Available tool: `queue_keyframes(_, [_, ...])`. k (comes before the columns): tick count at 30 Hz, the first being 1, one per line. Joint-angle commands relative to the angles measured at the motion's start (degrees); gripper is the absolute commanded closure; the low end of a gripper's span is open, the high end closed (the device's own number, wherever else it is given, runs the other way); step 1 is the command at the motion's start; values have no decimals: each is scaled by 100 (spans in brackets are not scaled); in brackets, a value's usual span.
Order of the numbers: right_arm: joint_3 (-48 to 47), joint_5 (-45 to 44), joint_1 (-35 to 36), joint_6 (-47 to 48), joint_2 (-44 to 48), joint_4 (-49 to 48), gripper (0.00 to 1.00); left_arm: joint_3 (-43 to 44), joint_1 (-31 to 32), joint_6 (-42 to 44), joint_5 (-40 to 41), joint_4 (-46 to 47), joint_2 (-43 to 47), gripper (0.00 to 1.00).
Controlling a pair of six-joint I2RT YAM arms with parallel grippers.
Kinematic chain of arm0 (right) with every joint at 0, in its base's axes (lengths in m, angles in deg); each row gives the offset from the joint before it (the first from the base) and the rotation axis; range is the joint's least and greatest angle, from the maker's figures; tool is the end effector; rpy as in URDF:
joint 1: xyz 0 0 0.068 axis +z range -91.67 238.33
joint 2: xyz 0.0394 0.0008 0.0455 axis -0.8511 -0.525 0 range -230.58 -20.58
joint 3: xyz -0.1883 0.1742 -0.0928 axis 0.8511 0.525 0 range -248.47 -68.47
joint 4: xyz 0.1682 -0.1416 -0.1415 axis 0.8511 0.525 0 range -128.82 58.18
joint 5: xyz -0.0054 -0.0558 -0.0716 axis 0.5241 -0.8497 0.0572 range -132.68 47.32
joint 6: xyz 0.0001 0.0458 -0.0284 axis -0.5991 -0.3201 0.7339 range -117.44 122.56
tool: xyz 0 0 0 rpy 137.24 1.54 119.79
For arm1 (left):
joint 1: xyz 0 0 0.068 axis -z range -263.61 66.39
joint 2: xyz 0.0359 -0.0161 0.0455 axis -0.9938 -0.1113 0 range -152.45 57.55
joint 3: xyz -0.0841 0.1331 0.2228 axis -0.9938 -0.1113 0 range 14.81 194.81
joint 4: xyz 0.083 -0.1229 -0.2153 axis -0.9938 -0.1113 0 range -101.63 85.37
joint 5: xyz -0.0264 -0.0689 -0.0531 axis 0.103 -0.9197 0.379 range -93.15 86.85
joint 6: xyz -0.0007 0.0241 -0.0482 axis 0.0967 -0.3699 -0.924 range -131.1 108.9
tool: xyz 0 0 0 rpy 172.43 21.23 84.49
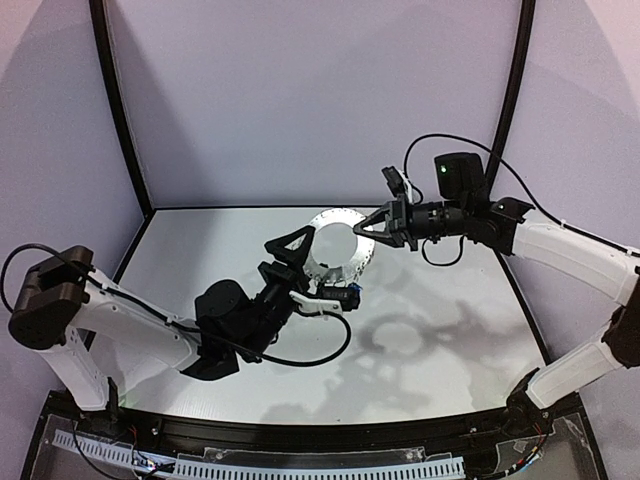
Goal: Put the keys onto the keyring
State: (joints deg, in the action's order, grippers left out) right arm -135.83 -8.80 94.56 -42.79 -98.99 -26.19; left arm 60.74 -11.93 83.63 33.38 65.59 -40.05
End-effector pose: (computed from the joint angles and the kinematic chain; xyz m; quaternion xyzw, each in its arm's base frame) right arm 0.2413 0.2015 0.3424 -0.0952 0.8110 0.5265 0.2367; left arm 0.1305 -0.3266 0.2528 0.5205 0.3182 0.3333 0.7188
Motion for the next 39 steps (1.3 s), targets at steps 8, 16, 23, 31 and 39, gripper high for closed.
queue_keyframes(8, [1794, -771, -849, -616, -655, -2576, 100, -478, 57, -4619, 1323, -1571, 1254, 1])
queue_keyframes(16, [2401, -437, -1439, -1110, -2289, -4449, 100, -855, 48, -6786, 1182, -3778, 2939, 1])
queue_keyframes(23, [2629, -355, -1874, -1288, -3354, -5462, 100, -1069, 38, -7517, 1431, -4736, 3785, 1])
queue_keyframes(31, [2320, -961, -1927, -631, -2998, -3806, 57, -1093, -15, -7667, 1591, -4772, 3829, 1])
queue_keyframes(39, [1765, -2622, -1928, 28, -1448, -168, 1, -913, -250, -7786, 1857, -4792, 3734, 1])
